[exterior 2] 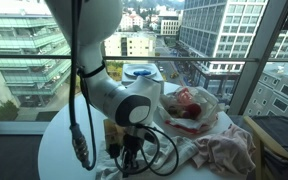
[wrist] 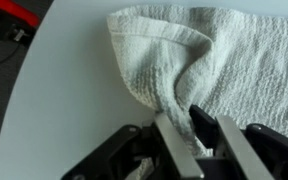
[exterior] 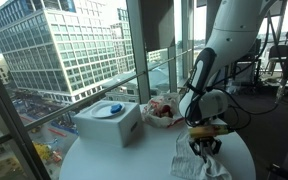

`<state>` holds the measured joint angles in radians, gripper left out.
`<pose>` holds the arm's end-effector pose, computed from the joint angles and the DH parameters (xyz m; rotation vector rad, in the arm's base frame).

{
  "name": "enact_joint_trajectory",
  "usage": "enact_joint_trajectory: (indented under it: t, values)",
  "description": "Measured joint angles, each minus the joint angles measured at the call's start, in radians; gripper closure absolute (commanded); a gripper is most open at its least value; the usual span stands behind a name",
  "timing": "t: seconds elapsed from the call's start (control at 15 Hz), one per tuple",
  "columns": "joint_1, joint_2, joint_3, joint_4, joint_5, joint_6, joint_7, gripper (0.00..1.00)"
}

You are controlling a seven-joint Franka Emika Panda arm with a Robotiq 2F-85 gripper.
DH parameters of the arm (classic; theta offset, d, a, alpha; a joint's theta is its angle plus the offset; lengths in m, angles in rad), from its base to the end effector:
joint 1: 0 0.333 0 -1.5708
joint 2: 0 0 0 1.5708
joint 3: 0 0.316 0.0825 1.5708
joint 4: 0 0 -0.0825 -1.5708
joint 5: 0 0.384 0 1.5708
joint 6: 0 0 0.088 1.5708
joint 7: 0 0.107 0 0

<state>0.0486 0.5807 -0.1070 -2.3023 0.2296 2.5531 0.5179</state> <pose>0.4681 -0.0376 0.0738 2.8331 -1.1650 -0.4921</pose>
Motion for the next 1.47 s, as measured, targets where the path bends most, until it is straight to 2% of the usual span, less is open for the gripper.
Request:
enact_joint_trajectory:
  t: [0.2, 0.4, 0.73, 1.2, 1.27, 1.33, 1.47]
  values:
    - [0.103, -0.001, -0.105, 0.047, -0.145, -0.151, 0.173, 0.98]
    - [0.177, -0.001, -0.159, 0.121, -0.288, -0.305, 0.362, 0.97]
    - [0.215, 0.035, -0.142, 0.283, -0.454, -0.602, 0.580, 0.97]
    - [0.214, 0.313, -0.107, 0.566, -0.532, -0.907, 0.732, 0.97]
    - [0.214, 0.353, -0.106, 0.611, -0.539, -0.958, 0.744, 0.76]
    - [0.216, 0.391, -0.103, 0.657, -0.546, -1.014, 0.751, 0.64]
    - [0.223, 0.451, -0.096, 0.743, -0.576, -1.141, 0.755, 0.50]
